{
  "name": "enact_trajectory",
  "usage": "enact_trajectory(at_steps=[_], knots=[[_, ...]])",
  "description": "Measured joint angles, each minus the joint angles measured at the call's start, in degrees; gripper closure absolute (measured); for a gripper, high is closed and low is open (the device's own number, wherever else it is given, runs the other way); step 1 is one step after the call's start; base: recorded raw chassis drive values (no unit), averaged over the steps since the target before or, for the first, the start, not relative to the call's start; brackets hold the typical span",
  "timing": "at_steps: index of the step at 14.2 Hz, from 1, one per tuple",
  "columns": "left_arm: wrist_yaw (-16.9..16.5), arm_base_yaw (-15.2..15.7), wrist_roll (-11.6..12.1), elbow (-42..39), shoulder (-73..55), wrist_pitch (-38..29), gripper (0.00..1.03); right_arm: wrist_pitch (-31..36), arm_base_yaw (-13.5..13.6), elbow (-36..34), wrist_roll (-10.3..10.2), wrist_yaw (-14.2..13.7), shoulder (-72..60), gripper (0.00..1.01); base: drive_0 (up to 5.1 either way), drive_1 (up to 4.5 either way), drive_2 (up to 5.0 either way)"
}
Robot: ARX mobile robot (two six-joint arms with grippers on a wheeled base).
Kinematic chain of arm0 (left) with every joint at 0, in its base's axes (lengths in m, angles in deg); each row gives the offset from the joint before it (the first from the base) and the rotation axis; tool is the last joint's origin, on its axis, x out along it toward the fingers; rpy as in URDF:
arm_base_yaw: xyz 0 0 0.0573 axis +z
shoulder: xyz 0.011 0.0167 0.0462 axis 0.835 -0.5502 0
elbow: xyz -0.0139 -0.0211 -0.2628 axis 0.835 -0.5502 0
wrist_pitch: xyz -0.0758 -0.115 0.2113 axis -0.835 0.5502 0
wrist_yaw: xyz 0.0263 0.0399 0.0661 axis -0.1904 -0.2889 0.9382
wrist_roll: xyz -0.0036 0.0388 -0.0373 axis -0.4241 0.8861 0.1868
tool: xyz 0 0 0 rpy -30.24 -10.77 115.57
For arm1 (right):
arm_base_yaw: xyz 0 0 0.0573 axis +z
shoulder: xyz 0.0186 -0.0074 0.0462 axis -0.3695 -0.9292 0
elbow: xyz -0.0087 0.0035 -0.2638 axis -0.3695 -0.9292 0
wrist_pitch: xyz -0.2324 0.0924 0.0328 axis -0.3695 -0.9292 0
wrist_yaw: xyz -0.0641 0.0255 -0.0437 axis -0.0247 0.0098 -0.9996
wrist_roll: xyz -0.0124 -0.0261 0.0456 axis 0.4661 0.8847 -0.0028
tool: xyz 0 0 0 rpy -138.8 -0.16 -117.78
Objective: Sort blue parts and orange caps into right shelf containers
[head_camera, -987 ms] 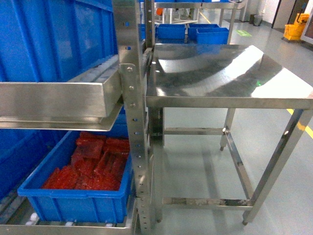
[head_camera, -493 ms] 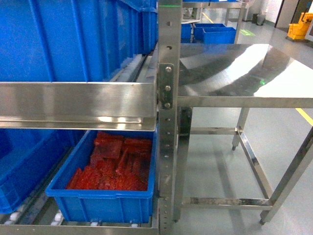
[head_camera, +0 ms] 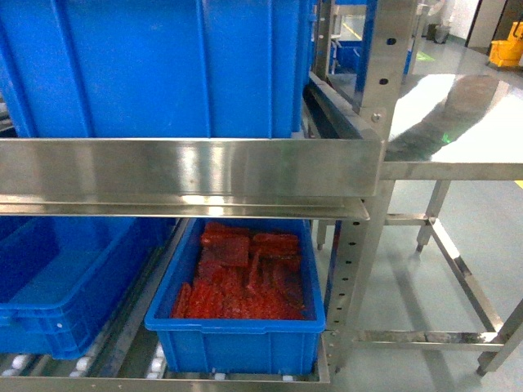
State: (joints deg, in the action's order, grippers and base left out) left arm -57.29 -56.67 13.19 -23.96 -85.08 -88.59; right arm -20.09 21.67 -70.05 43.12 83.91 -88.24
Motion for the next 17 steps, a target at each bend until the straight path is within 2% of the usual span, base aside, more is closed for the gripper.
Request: enact_trajectory(at_steps=[17], knots=[[-0.02,0.0,0.0,0.0,0.0,-0.11,0.59,0.09,0.0,0.0,0.0,0.02,0.0,0.57,-5.1,2.37,2.4]])
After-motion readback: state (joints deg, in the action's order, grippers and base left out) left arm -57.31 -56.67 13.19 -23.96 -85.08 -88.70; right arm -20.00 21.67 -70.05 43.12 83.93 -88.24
